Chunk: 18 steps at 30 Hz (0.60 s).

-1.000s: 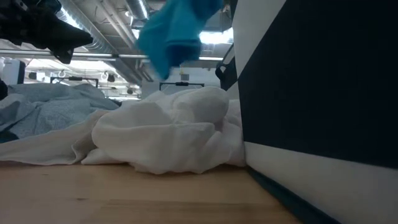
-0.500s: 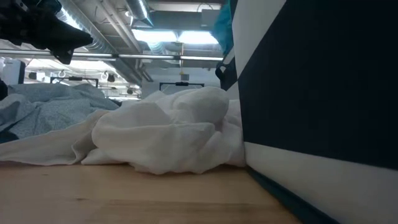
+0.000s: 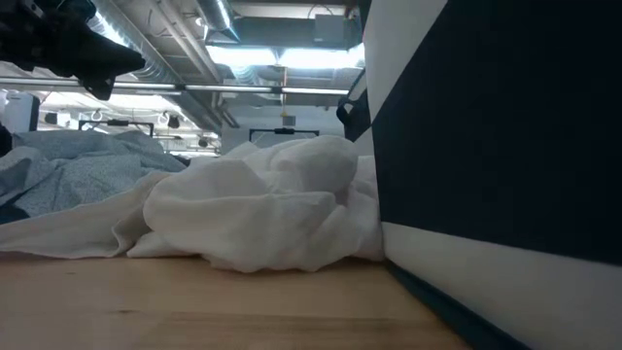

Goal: Sort clothes
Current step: Put the blue shorts into the top laundry bin

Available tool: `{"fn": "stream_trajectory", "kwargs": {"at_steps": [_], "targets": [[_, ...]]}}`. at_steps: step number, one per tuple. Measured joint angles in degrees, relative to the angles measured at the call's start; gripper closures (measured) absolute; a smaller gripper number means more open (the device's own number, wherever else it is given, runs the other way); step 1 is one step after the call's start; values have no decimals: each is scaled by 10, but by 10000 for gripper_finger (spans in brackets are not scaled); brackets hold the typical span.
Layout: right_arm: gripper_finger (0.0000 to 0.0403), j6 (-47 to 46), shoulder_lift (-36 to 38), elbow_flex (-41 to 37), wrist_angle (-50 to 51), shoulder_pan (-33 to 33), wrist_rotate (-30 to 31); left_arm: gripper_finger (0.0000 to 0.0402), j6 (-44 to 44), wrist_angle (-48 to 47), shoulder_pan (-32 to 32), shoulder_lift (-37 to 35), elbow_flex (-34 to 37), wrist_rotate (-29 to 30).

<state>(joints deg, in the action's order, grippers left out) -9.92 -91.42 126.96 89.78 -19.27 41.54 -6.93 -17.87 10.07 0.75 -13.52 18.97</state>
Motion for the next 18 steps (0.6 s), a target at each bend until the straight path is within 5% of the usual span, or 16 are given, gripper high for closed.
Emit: {"fn": "stream_trajectory", "kwargs": {"at_steps": [8,14,18], "targets": [[378,-3,-3,-174,-63,-23,-33,361,-1,0,0,0,0,2],[378,-4,-3,-278,-103,-52,-186,361,-1,0,0,0,0,2],[376,-43,-3,-305,-102,-52,-217,361,-1,0,0,0,0,2]]}}
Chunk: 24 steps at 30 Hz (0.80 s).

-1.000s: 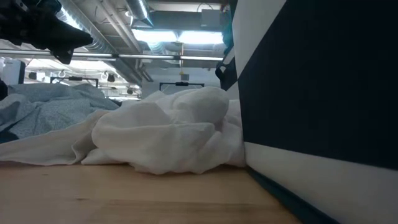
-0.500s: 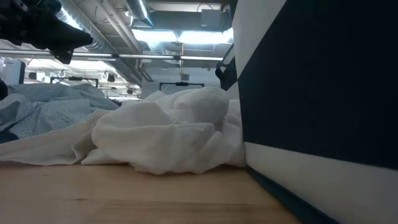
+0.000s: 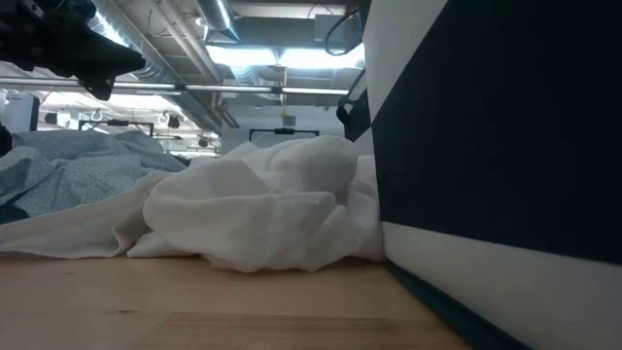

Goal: Sort clothes
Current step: Put the blue shorts into the top laundry bin

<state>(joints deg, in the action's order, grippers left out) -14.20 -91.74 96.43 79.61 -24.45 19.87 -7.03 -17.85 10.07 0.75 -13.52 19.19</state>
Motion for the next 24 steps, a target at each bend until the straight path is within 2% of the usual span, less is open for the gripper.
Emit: {"fn": "stream_trajectory", "kwargs": {"at_steps": [5,18,24], "targets": [[351,-11,0,-2,-1,0,0,361,0,0,0,0,0,0],[177,-19,0,-1,-22,0,5,361,0,0,0,0,0,1],[139,-24,0,46,8,0,-14,361,-2,0,0,0,0,1]]}}
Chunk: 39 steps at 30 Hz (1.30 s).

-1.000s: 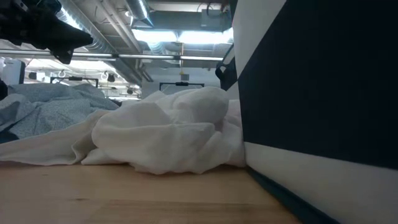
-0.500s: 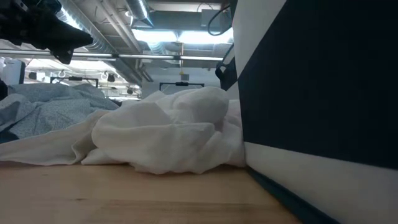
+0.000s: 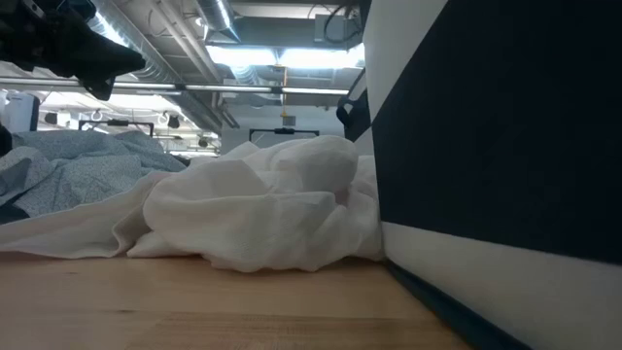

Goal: Sort clothes
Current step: Put the blue shorts into the top laundry bin, then put the white pattern shirt into the top laundry bin

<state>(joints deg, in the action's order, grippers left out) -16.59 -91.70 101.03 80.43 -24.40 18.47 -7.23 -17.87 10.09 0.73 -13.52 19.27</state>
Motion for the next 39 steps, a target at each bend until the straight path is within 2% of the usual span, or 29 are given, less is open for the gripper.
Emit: {"fn": "stream_trajectory", "kwargs": {"at_steps": [5,13,19,29,39], "targets": [[139,-14,0,67,-15,1,-30,361,1,0,0,0,0,0],[145,50,-5,69,-220,63,-48,361,6,0,0,0,0,3],[145,111,-44,68,-346,117,-64,361,6,0,0,0,0,4],[145,204,-178,68,-475,199,-81,361,10,0,0,0,0,4],[146,302,-305,68,-654,239,-133,361,9,-1,0,0,0,4]]}}
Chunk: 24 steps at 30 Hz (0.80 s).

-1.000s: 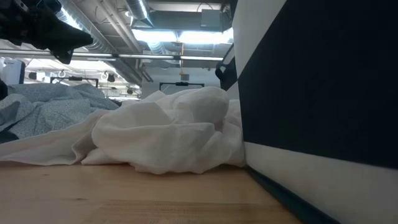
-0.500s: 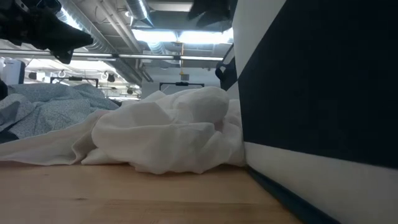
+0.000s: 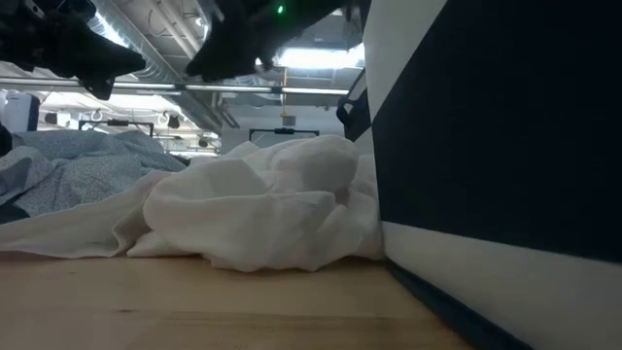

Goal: Sort clothes
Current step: Put the white pattern shirt into the top laundry bin

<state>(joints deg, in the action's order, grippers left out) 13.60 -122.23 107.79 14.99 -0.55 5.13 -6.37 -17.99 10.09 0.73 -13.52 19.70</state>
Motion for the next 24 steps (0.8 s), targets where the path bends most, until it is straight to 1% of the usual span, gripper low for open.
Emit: {"fn": "stream_trajectory", "kwargs": {"at_steps": [7,12,17,21,24], "targets": [[146,-3,-66,0,-116,-2,-32,361,1,1,0,0,0,0],[146,-9,-112,0,-181,-2,-53,361,2,1,0,0,0,0],[146,-9,-147,0,-194,-2,-65,361,3,1,0,0,0,0],[146,-10,-169,0,-197,-2,-86,361,4,1,0,0,0,0],[146,-12,-190,0,-209,-3,-81,361,4,1,0,0,0,0]]}}
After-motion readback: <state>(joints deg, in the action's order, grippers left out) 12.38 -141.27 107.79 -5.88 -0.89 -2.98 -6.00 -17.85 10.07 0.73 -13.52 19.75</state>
